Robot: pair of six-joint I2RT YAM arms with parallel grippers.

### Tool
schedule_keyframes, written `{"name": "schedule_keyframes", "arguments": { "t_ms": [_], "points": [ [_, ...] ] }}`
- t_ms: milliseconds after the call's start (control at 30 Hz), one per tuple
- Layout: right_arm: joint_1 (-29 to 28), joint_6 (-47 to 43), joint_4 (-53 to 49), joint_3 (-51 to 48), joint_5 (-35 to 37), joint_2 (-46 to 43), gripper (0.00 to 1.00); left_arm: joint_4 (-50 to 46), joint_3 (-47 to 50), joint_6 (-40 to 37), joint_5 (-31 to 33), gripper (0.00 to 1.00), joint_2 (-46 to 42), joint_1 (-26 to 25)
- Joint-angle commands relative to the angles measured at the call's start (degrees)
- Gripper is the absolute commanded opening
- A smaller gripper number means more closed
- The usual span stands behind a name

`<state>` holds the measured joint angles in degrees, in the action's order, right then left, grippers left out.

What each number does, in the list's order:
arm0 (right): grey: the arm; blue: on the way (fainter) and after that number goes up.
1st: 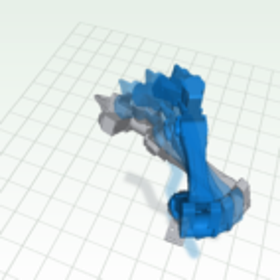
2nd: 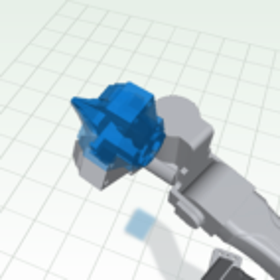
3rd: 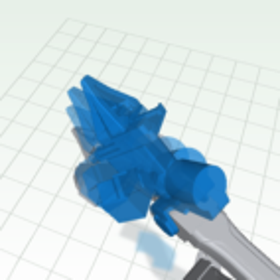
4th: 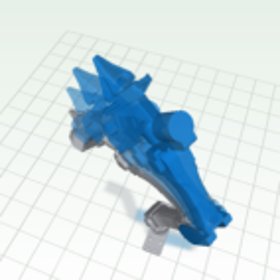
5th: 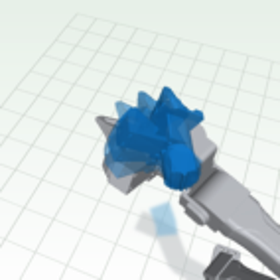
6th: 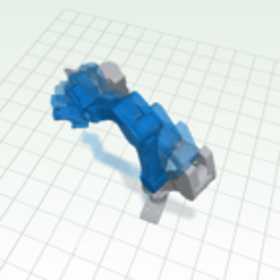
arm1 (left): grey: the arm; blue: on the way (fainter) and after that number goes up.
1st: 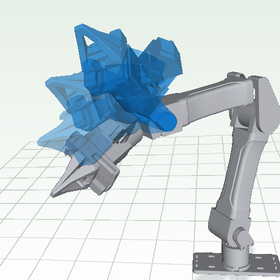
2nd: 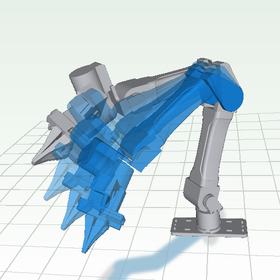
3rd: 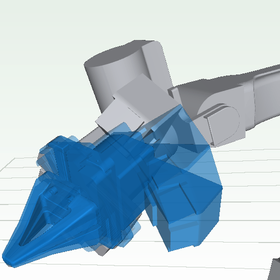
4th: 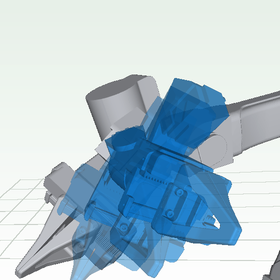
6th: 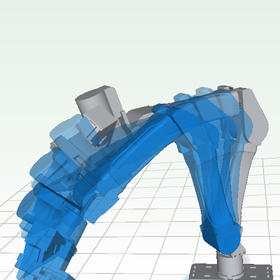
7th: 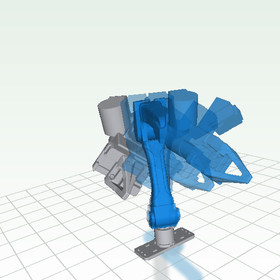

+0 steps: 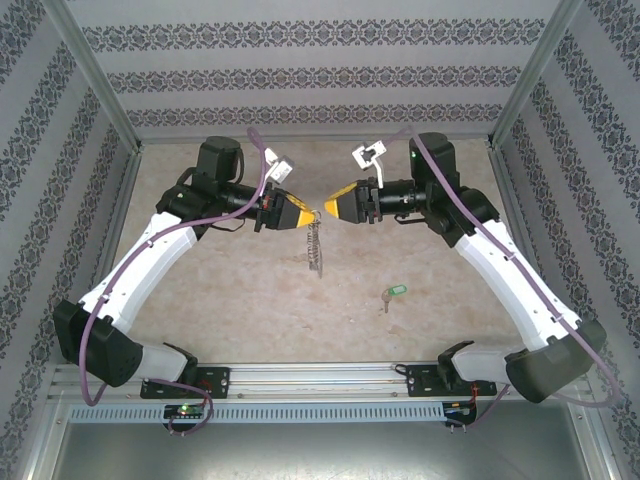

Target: Put the keys on the keyring

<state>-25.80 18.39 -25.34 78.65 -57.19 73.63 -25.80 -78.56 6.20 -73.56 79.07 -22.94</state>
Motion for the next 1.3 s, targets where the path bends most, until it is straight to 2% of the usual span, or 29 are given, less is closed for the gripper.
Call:
{"name": "schedule_keyframes", "arguments": {
  "t_ms": [0,233,367,467,633,733,867,900,967,1033,1133,1267],
  "points": [
    [-0.87,-2.56,-1.65,1.99,-2.87,1.06,0.39,-0.74,-2.56,-1.63,-2.46,0.00,0.18,-1.03],
    [-1.84,-2.66,-1.56,2.38,-5.43,3.17,0.40,-0.30,-2.44,-1.03,-2.46,0.00,0.35,-1.31],
    [-2.63,-2.63,-1.77,2.40,-6.86,3.99,0.35,-0.38,-2.37,-0.92,-2.23,0.00,0.21,-1.32],
    [-3.07,-2.81,-1.74,2.30,-7.06,4.16,0.30,-0.38,-2.38,-0.84,-2.16,0.00,0.36,-1.29],
    [-3.20,-2.91,-1.65,2.21,-6.80,4.08,0.10,-0.21,-2.37,-0.57,-1.96,0.00,0.53,-1.36],
    [-3.20,-2.84,-1.47,2.34,-6.71,3.98,0.02,0.05,-2.37,-0.33,-1.80,0.00,0.70,-1.36],
    [-2.74,-3.23,-1.49,2.32,-5.72,3.45,0.00,2.23,-1.77,0.94,-1.00,0.00,0.52,-1.36],
    [-2.01,-2.81,-0.31,1.67,-5.40,2.78,0.00,4.60,-0.85,2.32,-0.76,0.04,0.25,-1.31],
    [-0.17,0.70,5.43,-0.90,-4.81,0.97,0.00,13.20,2.88,7.97,-0.58,0.19,-1.01,-1.20],
    [1.76,4.87,11.27,-3.13,-4.18,-1.33,0.00,28.00,8.81,17.72,0.68,0.31,-2.87,-0.63],
    [3.03,9.28,17.37,-5.00,-3.93,-3.15,0.00,50.59,15.88,32.57,3.11,0.36,-3.91,0.09],
    [2.93,15.47,26.42,-7.75,-2.75,-3.97,0.00,69.29,18.87,45.49,5.04,0.37,-1.47,0.14]
  ]
}}
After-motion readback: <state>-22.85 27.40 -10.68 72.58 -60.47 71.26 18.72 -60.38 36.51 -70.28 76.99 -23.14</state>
